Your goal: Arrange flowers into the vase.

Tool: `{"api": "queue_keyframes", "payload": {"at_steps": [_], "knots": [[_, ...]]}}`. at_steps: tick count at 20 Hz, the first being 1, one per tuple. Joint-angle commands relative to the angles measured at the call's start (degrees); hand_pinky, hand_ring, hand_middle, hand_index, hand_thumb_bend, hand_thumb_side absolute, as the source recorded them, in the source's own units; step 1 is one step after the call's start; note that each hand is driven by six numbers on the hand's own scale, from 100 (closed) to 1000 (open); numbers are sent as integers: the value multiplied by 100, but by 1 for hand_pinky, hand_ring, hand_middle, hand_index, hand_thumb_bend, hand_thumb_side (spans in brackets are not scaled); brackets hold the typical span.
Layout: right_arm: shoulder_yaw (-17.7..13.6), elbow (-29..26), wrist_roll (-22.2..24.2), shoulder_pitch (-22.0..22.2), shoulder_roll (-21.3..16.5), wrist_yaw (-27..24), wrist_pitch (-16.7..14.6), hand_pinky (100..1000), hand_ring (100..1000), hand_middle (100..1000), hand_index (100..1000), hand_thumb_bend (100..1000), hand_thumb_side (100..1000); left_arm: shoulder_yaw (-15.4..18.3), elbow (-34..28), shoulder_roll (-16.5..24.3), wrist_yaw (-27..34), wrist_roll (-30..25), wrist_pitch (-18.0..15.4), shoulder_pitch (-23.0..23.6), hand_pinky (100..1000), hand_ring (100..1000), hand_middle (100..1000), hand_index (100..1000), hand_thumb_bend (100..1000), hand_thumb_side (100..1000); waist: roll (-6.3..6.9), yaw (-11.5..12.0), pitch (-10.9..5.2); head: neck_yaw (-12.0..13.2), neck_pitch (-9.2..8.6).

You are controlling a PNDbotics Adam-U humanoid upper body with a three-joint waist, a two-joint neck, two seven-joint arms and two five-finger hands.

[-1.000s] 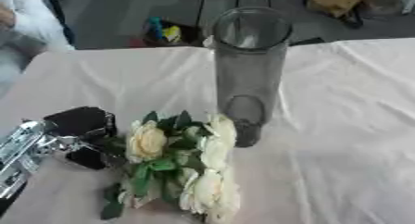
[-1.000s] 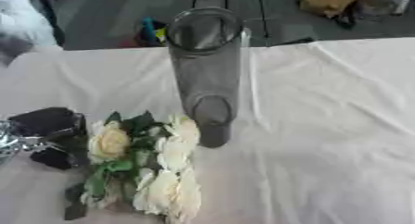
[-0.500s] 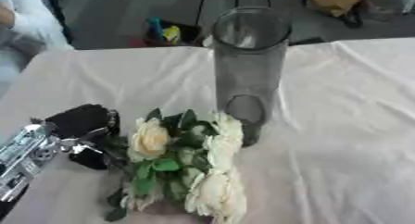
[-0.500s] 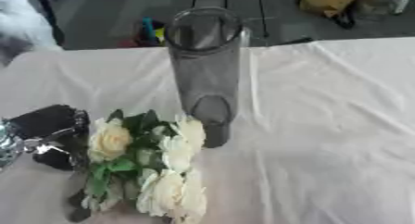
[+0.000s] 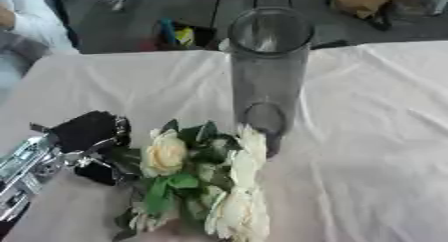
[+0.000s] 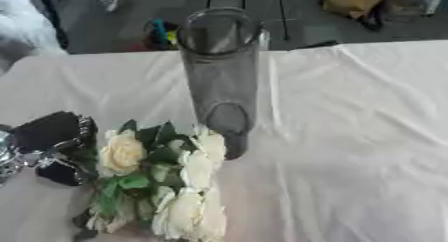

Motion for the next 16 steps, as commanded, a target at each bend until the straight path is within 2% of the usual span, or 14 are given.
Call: {"api": "queue_keyframes", "payload": {"at_steps": [1,10,16], "knots": [[-58,-108,-19,-13,-61,0,-4,635,481,436,674,100,986,242,-317,320,267,-73,71,-9,100,100,100,100,338,473,61,30,-91,-31,-22],[-87,-108,-64,17,-113,-32,-6,633,482,437,675,100,986,639,-1230,573,1100,-237,571,150,100,100,100,100,289,470,46,135,-172,-160,104],[-112,-108,-87,62,-121,-24,-1,633,482,437,675,100,986,899,-1781,667,1722,-305,888,224,100,100,100,100,283,456,68,115,-214,-182,166]]}}
